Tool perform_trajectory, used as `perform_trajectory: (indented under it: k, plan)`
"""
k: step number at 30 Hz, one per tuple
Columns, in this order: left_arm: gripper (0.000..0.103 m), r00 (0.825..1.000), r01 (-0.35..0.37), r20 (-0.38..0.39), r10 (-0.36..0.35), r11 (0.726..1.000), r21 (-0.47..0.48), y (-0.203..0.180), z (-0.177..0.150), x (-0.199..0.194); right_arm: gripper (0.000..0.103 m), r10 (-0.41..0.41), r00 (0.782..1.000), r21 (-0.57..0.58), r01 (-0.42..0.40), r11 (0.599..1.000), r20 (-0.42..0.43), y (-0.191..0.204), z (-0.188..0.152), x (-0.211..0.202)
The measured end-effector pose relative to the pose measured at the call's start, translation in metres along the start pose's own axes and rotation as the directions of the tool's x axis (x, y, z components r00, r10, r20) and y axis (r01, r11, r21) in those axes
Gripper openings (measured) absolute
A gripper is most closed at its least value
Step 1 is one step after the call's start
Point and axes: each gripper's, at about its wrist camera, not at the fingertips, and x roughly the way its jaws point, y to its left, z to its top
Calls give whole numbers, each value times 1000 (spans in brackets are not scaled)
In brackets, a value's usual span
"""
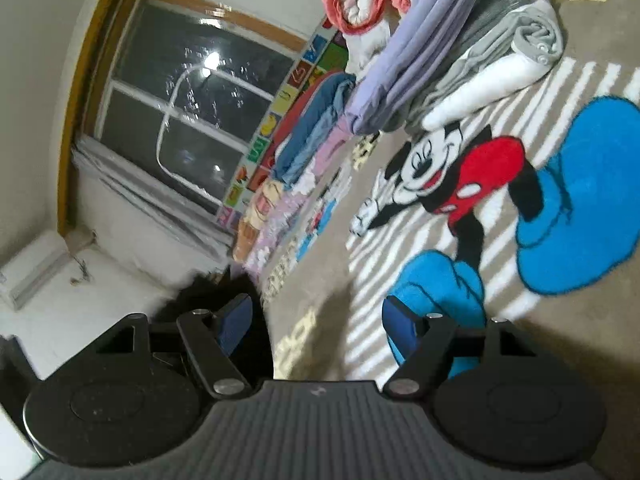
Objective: Fold clothes
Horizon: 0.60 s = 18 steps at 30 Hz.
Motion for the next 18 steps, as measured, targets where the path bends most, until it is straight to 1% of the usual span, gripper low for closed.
perform_trajectory:
  k: [1, 2, 3, 4, 5, 6, 7, 8, 9, 10, 11, 13, 15, 16, 17, 18]
  plan:
    - [33, 999, 48, 30, -44, 989, -143, 18, 12, -8, 72, 8, 1000, 4, -8, 1000, 15, 0, 2, -1]
    - [34, 996, 88, 53, -76, 958, -274, 36, 17, -14, 72, 16, 999, 5, -16, 1000, 30, 0, 3, -1]
    - [34, 997, 71, 11, -71, 928, -366, 54, -10, -13, 73, 23, 999, 6, -23, 1000, 45, 0, 5, -2]
    - [36, 997, 49, -31, -71, 890, -453, 72, -36, -12, 73, 30, 998, 7, -31, 1000, 60, 0, 6, -3]
    - [45, 995, 24, -72, -74, 844, -536, 90, -63, -11, 73, 37, 997, 9, -37, 999, 70, 0, 8, -3]
    - [65, 990, -6, -113, -81, 790, -612, 108, -90, -10, 74, 42, 996, 15, -44, 999, 75, -1, 8, -3]
    - [73, 984, -38, -153, -92, 730, -682, 126, -117, -9, 74, 45, 996, 21, -46, 999, 73, -1, 8, -1]
    - [74, 976, -74, -192, -106, 663, -745, 144, -144, -8, 74, 41, 997, 19, -42, 999, 58, -1, 7, 2]
    - [54, 970, -99, -212, -121, 598, -795, 160, -170, -9, 75, 36, 999, 14, -36, 999, 39, 0, 5, 5]
    - [54, 981, -55, -152, -123, 573, -818, 169, -190, -22, 75, 30, 999, 10, -30, 999, 21, 0, 3, 8]
    - [56, 981, -28, -132, -140, 573, -819, 172, -191, -27, 75, 25, 1000, 5, -25, 1000, 2, 1, 2, 12]
    - [64, 980, 21, -97, -173, 577, -817, 178, -192, -35, 75, 6, 999, -33, -8, 999, -49, 6, -5, 20]
    - [69, 974, 18, -132, -184, 645, -764, 178, -180, -29, 75, -23, 995, -80, 14, 997, -101, 13, -13, 28]
    - [72, 974, 15, -141, -176, 674, -739, 177, -175, -26, 75, -43, 991, -106, 29, 994, -125, 17, -17, 31]
    - [79, 974, 12, -149, -169, 702, -713, 177, -169, -24, 75, -59, 986, -129, 39, 991, -153, 21, -22, 34]
    - [81, 974, 12, -156, -164, 725, -688, 177, -164, -21, 75, -73, 979, -153, 44, 987, -193, 25, -29, 38]
